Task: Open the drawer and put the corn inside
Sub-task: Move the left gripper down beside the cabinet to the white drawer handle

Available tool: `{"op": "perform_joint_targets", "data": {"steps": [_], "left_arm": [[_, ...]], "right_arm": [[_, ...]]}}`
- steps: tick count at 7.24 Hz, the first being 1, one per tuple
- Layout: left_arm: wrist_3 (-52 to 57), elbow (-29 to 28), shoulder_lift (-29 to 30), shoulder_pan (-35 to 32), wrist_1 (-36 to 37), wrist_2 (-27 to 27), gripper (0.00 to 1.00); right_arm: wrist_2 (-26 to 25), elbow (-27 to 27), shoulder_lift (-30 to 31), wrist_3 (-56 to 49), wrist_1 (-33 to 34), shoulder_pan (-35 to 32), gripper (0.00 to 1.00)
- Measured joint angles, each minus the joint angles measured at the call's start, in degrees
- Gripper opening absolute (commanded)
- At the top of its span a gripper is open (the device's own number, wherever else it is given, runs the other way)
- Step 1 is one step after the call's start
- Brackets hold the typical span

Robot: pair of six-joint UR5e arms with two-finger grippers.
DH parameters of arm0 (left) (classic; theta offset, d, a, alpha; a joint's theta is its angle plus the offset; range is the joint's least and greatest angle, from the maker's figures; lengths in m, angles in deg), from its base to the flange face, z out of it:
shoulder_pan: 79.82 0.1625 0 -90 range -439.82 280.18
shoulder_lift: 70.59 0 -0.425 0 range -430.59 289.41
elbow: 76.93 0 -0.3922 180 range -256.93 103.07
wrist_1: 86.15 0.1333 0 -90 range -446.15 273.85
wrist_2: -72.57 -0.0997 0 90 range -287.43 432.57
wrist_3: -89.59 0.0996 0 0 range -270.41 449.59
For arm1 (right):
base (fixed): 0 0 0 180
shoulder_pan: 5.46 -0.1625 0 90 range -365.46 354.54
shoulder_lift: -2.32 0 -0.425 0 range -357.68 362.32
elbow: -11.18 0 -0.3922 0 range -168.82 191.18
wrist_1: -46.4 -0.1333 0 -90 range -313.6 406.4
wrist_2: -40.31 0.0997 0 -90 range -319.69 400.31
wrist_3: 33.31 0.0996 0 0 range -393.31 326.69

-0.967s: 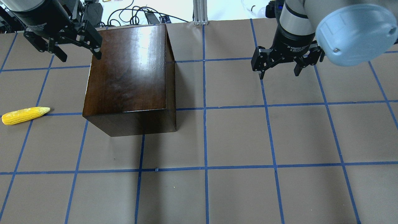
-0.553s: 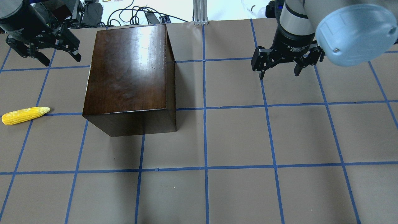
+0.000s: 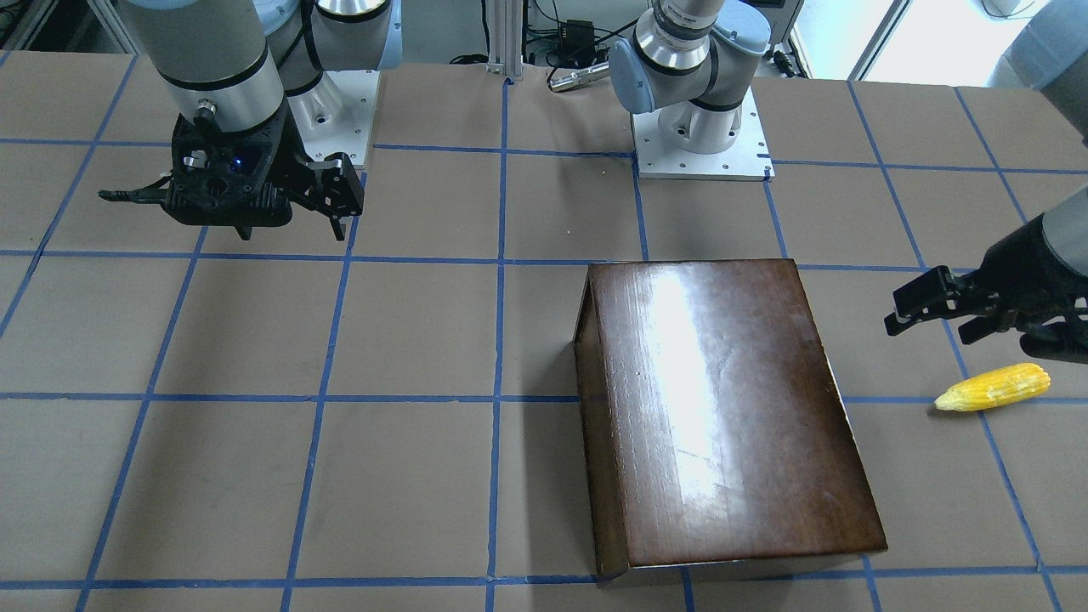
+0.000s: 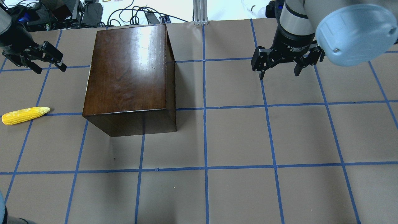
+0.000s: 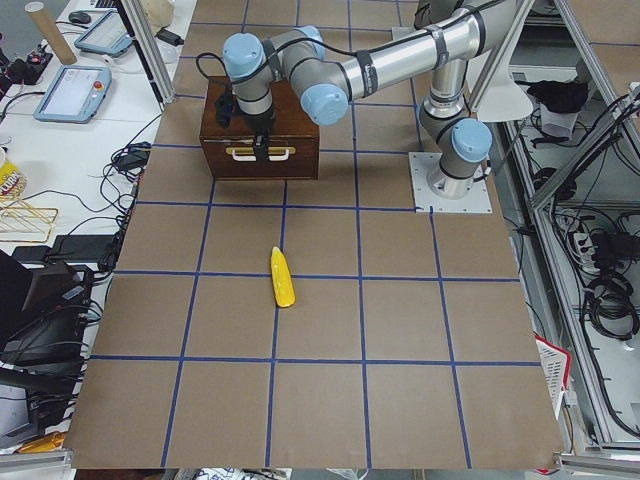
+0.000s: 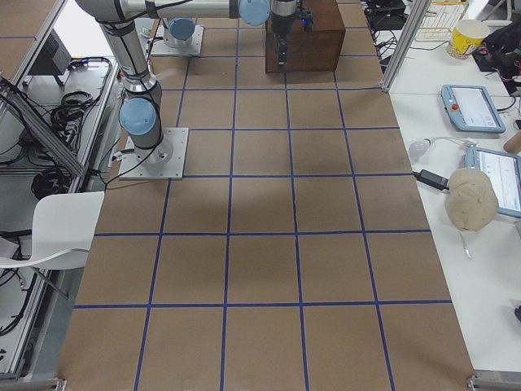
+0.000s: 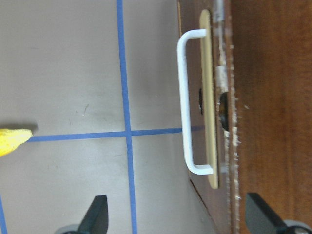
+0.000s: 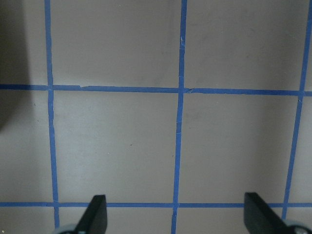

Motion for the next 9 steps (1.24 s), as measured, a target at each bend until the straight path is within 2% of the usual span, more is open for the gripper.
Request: {"op": "perform_joint_targets", "data": {"steps": [2,7,9], "left_arm": [[2.7,1.2,3.5,1.3,1.9,0.5,1.00],[2.8,3.0,7.4,1.6,5.7,8.9,1.00],[3.3,3.1,8.5,1.6,5.8,9.8,1.00]], "right_arm": [[0.0,0.0,0.0,0.0,0.0,0.0,1.00],[0.0,0.0,0.0,0.0,0.0,0.0,1.00],[0.0,0.0,0.0,0.0,0.0,0.0,1.00]]}}
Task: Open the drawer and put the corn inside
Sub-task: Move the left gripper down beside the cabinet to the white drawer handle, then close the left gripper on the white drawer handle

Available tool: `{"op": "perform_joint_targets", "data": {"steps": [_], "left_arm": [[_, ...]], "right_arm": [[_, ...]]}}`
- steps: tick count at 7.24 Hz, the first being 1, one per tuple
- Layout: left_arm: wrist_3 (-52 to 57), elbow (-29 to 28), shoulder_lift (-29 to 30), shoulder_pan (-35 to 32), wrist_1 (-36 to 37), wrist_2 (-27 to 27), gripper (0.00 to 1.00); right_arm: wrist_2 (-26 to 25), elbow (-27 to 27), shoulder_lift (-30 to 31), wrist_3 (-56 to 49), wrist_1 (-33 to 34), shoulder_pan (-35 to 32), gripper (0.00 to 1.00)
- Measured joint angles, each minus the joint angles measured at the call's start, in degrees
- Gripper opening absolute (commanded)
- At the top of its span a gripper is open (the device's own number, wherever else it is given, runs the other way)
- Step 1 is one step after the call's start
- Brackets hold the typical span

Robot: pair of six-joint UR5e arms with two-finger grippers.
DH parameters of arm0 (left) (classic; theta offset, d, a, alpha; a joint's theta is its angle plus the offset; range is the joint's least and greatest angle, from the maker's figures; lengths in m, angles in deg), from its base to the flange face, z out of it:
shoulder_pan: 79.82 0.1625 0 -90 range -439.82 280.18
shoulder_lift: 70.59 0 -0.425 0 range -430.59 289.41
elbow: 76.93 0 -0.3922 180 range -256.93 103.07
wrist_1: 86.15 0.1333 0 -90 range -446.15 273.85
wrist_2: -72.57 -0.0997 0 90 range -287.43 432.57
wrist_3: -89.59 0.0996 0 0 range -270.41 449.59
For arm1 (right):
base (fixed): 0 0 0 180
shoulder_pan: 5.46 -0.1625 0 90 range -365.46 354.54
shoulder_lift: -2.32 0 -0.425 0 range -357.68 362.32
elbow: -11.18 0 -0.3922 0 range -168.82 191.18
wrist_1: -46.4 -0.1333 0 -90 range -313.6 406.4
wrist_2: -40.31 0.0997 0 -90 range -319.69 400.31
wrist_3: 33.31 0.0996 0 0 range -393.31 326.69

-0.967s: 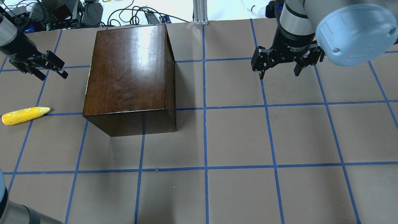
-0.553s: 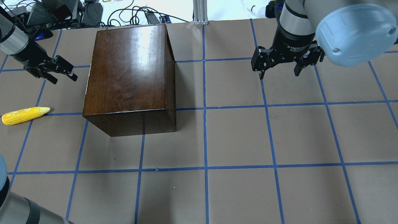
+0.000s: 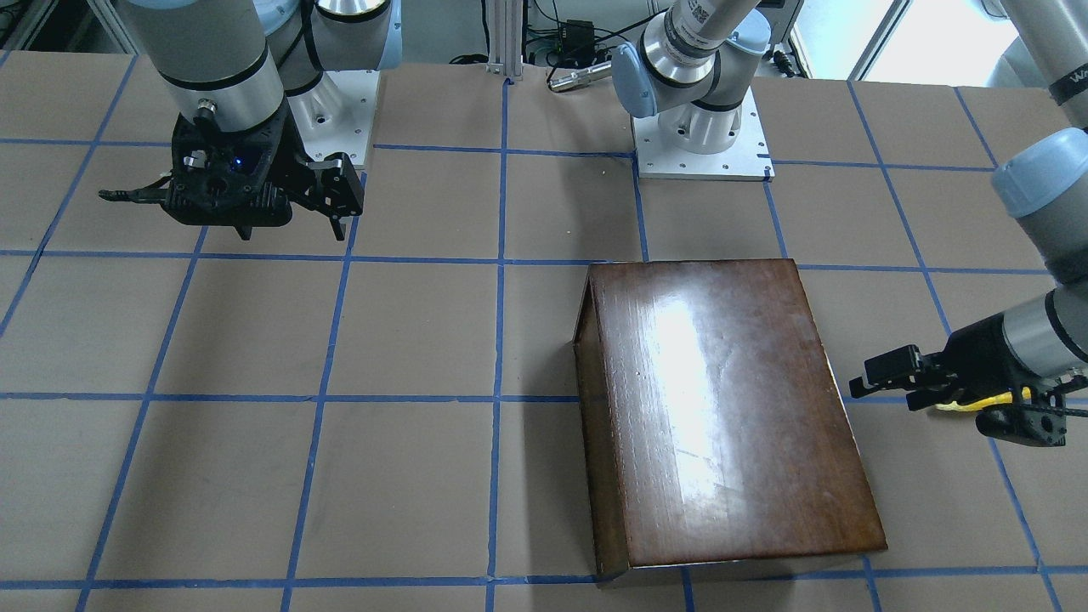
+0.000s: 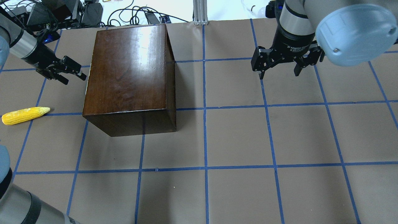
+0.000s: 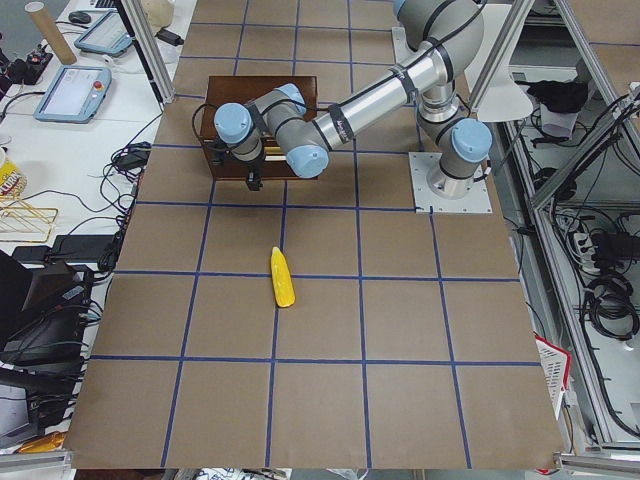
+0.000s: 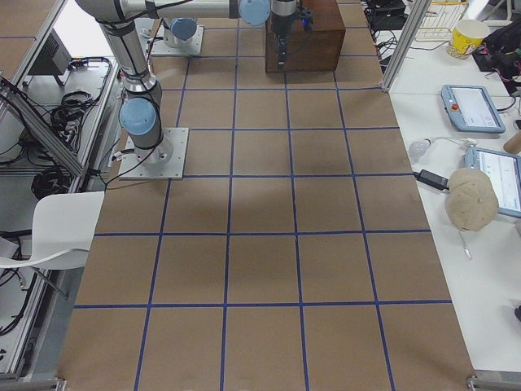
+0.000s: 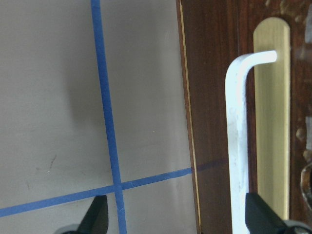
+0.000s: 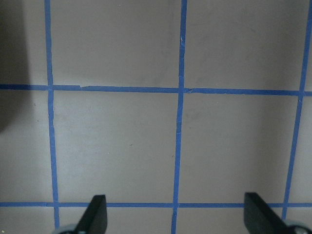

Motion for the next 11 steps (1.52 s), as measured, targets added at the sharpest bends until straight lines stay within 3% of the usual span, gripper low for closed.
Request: {"op": "perform_joint_targets", "data": {"steps": [11], "left_arm": [[-3.5,0.9,1.6,-0.6,0.1,2.1,1.00]], "right_arm": [[0.0,0.0,0.0,0.0,0.0,0.0,1.00]]}}
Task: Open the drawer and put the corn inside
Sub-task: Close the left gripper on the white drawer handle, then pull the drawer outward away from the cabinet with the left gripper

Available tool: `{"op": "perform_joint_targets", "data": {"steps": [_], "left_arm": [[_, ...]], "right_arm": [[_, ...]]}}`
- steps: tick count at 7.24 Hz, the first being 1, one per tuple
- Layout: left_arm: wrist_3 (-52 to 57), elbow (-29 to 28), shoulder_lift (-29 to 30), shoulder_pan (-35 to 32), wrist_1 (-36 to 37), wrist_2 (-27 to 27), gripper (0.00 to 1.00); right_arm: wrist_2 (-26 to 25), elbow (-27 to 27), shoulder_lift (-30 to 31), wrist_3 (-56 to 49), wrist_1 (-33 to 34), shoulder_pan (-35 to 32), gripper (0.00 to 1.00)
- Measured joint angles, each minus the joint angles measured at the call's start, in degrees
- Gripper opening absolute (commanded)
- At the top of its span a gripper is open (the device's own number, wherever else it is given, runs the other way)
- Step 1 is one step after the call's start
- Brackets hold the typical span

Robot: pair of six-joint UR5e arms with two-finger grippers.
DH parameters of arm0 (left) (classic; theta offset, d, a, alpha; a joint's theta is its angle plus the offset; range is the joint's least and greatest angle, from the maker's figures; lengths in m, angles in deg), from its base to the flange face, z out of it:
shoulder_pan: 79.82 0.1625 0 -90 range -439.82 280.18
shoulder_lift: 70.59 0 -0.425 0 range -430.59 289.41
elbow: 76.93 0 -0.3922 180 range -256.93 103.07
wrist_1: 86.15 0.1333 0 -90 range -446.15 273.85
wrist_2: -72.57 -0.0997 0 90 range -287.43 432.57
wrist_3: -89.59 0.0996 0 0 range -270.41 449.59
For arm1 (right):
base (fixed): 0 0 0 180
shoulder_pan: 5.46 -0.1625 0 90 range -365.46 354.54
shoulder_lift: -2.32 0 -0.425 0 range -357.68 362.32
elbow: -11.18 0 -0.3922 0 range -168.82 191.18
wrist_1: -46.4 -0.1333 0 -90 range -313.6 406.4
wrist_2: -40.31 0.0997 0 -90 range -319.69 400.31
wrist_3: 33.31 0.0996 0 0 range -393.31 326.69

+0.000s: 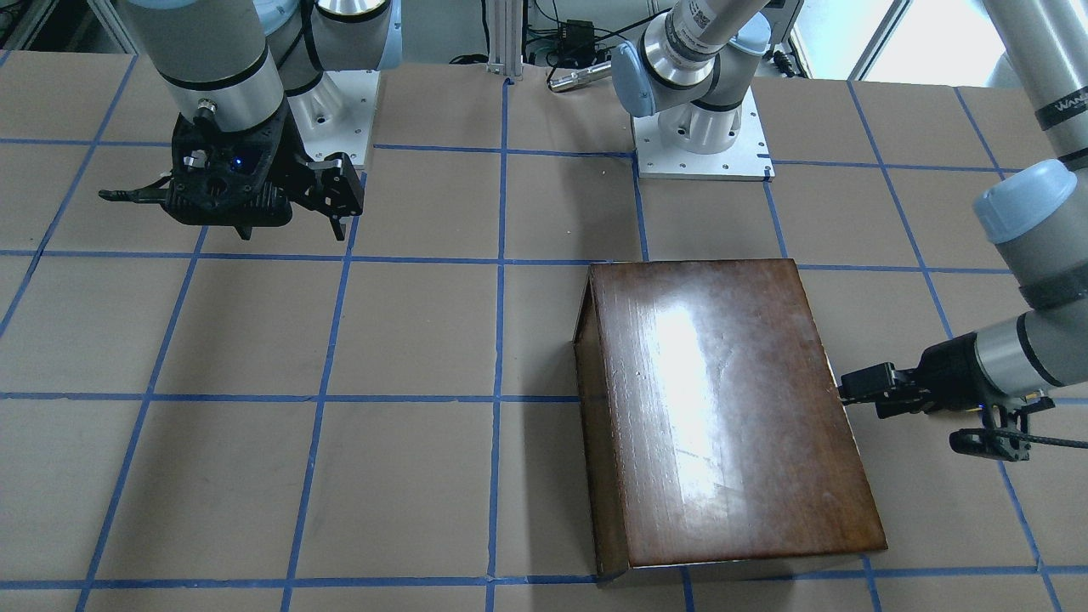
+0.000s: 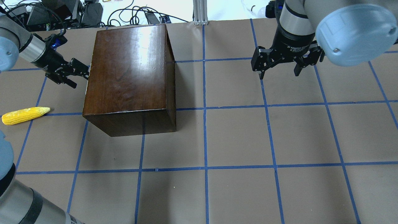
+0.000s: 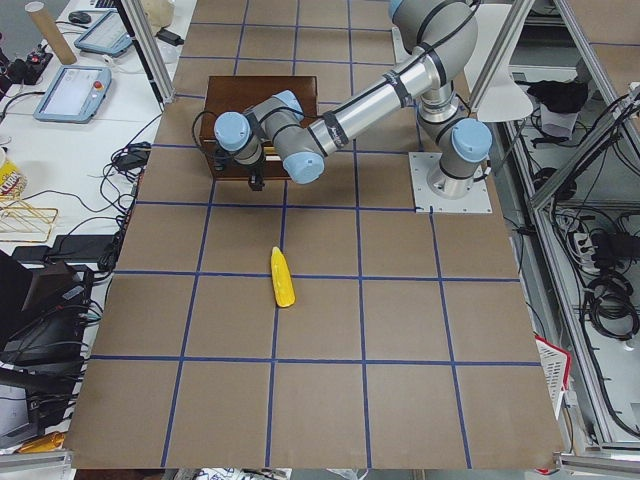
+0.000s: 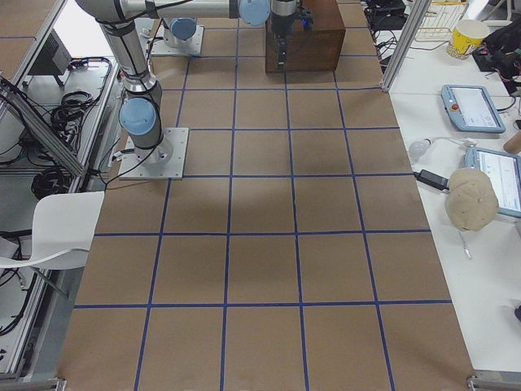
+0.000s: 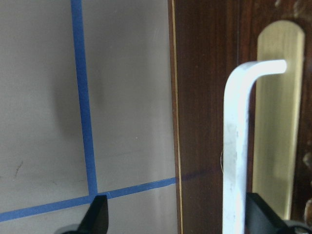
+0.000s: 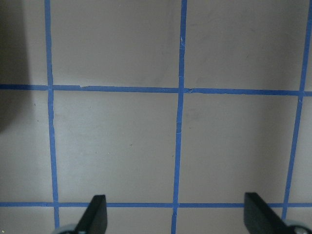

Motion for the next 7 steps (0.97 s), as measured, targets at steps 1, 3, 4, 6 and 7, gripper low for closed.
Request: {"op": "perform_joint_targets", "data": {"steps": [1,3,4,6,7], "left_arm": [[0.1,0.0,0.2,0.0,0.0,-0.1,1.00],[0.0,0.0,0.8,0.1,0.8,-0.2,1.00],[-0.1,-0.2,0.9,0.3,1.6,-0.3,1.00],[-0.1,-0.7,0.8,0.7,2.3,-0.7,1.00],[0.0,-0.7,0.7,1.4,2.3,-0.9,1.00]], "right_arm": [[0.0,0.0,0.0,0.0,0.0,0.0,1.00],[0.0,0.0,0.0,0.0,0.0,0.0,1.00],[0.0,0.0,0.0,0.0,0.0,0.0,1.00],[0.0,0.0,0.0,0.0,0.0,0.0,1.00],[0.0,0.0,0.0,0.0,0.0,0.0,1.00]]}}
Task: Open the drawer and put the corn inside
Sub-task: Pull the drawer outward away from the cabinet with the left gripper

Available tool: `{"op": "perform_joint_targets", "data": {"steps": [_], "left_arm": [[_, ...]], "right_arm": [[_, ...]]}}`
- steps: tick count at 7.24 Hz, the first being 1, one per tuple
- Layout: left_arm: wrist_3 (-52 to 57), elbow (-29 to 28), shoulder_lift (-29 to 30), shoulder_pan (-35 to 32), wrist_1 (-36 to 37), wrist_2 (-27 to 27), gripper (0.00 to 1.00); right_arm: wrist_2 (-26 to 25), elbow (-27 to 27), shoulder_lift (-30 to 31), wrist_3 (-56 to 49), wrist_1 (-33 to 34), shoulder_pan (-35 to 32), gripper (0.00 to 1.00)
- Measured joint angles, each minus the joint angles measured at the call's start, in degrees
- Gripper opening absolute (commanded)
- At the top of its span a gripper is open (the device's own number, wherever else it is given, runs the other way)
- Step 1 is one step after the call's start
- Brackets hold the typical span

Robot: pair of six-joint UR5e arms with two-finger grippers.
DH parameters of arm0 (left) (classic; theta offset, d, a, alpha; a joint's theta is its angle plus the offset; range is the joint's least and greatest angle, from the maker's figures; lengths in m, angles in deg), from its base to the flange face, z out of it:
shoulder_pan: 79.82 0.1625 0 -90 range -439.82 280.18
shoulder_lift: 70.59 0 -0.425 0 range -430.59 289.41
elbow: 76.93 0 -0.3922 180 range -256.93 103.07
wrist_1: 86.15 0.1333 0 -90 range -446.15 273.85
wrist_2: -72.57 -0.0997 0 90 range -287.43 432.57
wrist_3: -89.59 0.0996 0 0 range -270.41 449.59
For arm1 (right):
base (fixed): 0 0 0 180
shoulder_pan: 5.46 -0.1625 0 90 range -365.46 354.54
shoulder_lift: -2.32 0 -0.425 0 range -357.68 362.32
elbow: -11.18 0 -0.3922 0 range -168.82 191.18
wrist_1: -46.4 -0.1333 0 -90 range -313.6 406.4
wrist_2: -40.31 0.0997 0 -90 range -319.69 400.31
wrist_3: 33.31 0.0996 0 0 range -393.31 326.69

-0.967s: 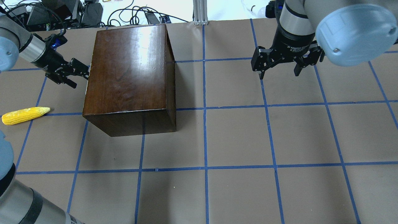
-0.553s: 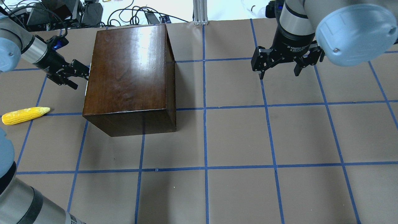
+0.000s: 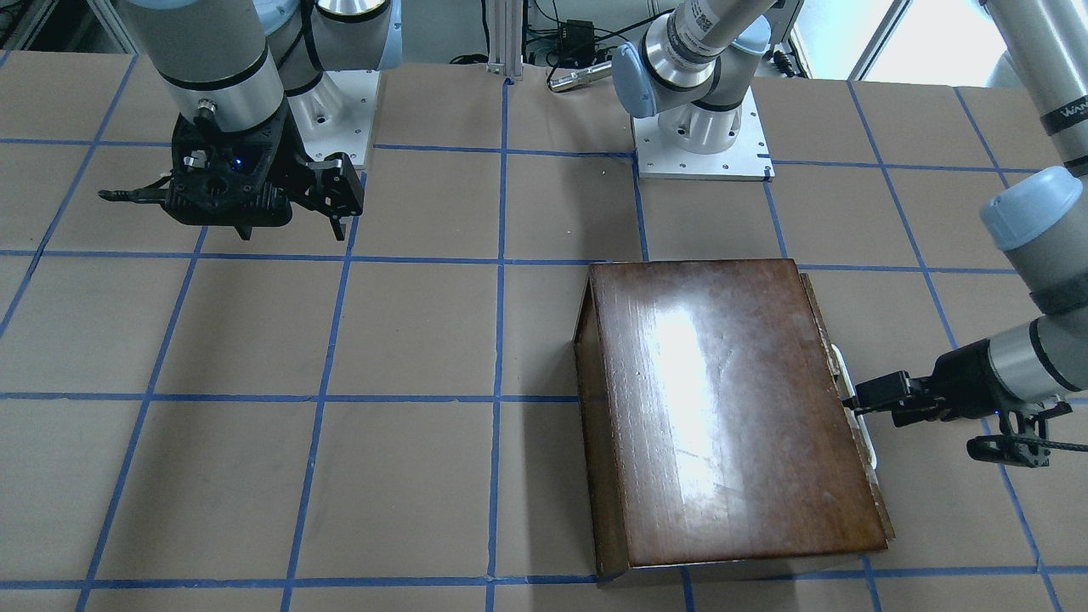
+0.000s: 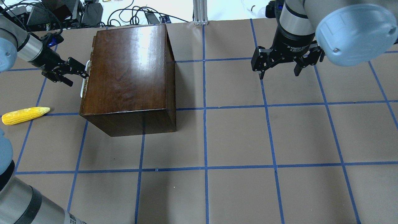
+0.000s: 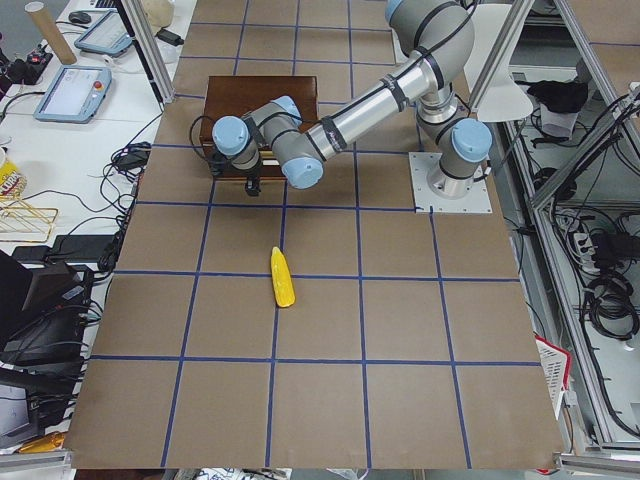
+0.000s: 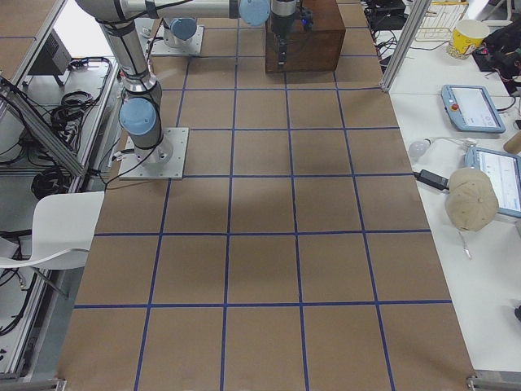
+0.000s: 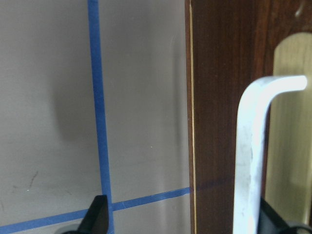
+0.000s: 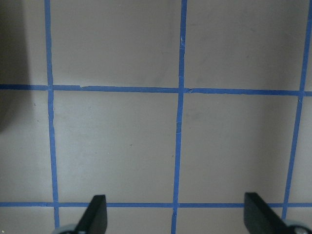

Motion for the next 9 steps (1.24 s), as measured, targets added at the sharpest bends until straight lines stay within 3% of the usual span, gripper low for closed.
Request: {"op": "perform_joint_targets", "data": {"steps": [9], "left_arm": [[0.3,-0.4,1.3,6.2,0.0,-1.3,1.00]], "right_arm": [[0.0,0.0,0.0,0.0,0.0,0.0,1.00]]}}
